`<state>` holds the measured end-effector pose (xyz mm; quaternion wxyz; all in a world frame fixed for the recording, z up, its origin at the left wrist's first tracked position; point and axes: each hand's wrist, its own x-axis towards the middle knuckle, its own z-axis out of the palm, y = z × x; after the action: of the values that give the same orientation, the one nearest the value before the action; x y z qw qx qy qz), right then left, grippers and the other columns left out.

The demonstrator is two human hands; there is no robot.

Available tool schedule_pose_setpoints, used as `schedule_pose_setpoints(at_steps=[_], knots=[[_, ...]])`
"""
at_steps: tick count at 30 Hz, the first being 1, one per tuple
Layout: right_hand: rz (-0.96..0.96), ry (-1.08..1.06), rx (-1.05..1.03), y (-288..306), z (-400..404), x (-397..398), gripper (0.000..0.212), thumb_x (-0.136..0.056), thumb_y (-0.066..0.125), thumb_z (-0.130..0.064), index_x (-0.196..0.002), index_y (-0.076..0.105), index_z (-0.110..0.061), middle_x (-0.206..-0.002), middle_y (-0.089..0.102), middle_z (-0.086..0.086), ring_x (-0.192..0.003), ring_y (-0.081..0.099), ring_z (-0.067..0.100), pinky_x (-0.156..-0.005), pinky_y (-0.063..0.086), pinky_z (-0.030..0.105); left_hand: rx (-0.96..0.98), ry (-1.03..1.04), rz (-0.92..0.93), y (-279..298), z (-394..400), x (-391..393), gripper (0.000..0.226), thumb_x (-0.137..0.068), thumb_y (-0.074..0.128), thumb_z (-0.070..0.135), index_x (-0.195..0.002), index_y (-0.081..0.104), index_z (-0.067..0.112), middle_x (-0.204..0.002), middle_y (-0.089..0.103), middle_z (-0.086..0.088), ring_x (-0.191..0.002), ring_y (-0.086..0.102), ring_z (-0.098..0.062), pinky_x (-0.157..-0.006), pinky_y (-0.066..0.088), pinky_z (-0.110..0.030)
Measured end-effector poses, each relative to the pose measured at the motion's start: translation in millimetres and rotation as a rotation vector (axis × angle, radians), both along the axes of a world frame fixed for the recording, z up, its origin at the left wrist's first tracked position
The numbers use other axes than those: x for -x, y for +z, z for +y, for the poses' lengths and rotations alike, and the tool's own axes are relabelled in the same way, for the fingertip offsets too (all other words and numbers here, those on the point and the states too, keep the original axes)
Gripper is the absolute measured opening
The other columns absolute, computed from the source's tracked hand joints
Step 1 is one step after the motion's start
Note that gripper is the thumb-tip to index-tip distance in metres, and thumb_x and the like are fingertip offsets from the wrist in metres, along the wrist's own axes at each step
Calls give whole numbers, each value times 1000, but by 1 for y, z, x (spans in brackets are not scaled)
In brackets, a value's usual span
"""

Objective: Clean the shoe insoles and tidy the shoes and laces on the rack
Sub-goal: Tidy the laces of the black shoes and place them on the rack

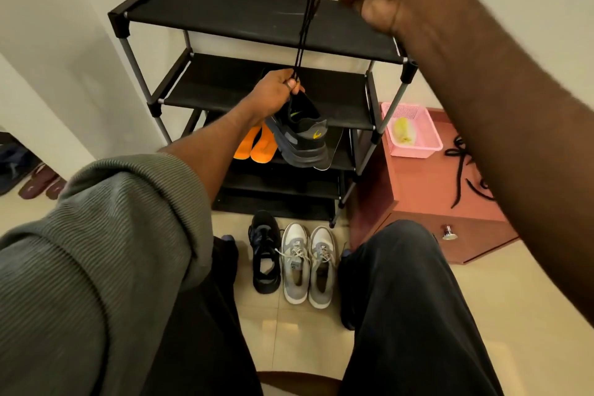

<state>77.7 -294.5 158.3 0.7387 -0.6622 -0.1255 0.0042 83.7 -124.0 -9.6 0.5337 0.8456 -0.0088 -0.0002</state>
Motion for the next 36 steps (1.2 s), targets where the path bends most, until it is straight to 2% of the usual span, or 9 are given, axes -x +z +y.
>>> schedule_pose_setpoints(at_steps=[5, 9, 12, 17, 20, 25, 28, 32, 36], knots=[[8, 24, 455, -53, -2, 18, 11, -99, 68, -15, -101, 77, -11, -106, 77, 6, -75, 59, 8, -57, 48, 19, -6, 9, 59, 3, 8, -5, 26, -108, 41, 16, -115, 63, 5, -117, 70, -8, -109, 66, -19, -91, 54, -34], [6, 23, 680, -90, -1, 20, 6, -95, 74, -14, -96, 79, -10, -83, 72, 1, -60, 61, -1, -50, 44, 15, -21, -8, 67, -1, 15, -5, 23, -105, 44, 19, -104, 67, 15, -108, 68, -7, -102, 63, -23, -94, 52, -41], [-83, 21, 885, -108, 2, 12, 6, -90, 79, -17, -87, 79, -12, -79, 69, -3, -72, 62, 3, -62, 46, 19, -7, -21, 49, 1, 14, -5, 27, -106, 43, 18, -90, 64, 23, -96, 64, -2, -94, 60, -19, -92, 54, -43], [51, 361, 1225, -113, 8, 10, 14, -100, 61, -11, -107, 72, -5, -100, 65, 5, -95, 62, 17, -70, 48, 25, -28, -31, 28, 0, 13, -5, 24, -107, 43, 16, -96, 63, 19, -99, 64, -1, -96, 62, -15, -83, 53, -32], [3, 235, 1125, -116, 2, 6, 22, -99, 55, -5, -111, 74, -5, -110, 70, 9, -106, 67, 22, -87, 54, 32, -46, -49, 13, -1, 15, -8, 22, -107, 44, 16, -98, 64, 20, -99, 63, 1, -95, 60, -13, -81, 50, -29], [-20, -88, 884, -138, -19, 1, 17, -97, 59, -8, -96, 75, -15, -101, 72, 1, -88, 62, 3, -71, 46, 15, -85, -62, 17, -2, 15, -10, 24, -108, 43, 18, -97, 64, 22, -115, 67, -6, -108, 62, -18, -93, 53, -35], [-21, -234, 829, -149, -25, -3, 14, -99, 61, -15, -111, 69, -17, -105, 65, -3, -94, 61, 8, -78, 52, 23, -74, -68, 30, -1, 16, -9, 25, -109, 43, 17, -97, 64, 21, -121, 67, -7, -112, 62, -17, -90, 52, -32], [217, -61, 618, -155, -24, -5, 25, -107, 57, -25, -129, 66, -17, -108, 66, 3, -85, 61, 10, -66, 55, 23, -78, -79, 30, 0, 15, -8, 22, -108, 43, 16, -104, 64, 18, -109, 64, -1, -102, 61, -13, -81, 50, -27], [-225, 63, 839, -152, -8, -5, 20, -98, 67, -11, -112, 79, -19, -108, 74, -6, -96, 67, 3, -84, 56, 15, -100, -74, 16, -2, 16, -11, 25, -109, 42, 17, -115, 65, 11, -104, 65, 2, -96, 62, -9, -80, 52, -26]])
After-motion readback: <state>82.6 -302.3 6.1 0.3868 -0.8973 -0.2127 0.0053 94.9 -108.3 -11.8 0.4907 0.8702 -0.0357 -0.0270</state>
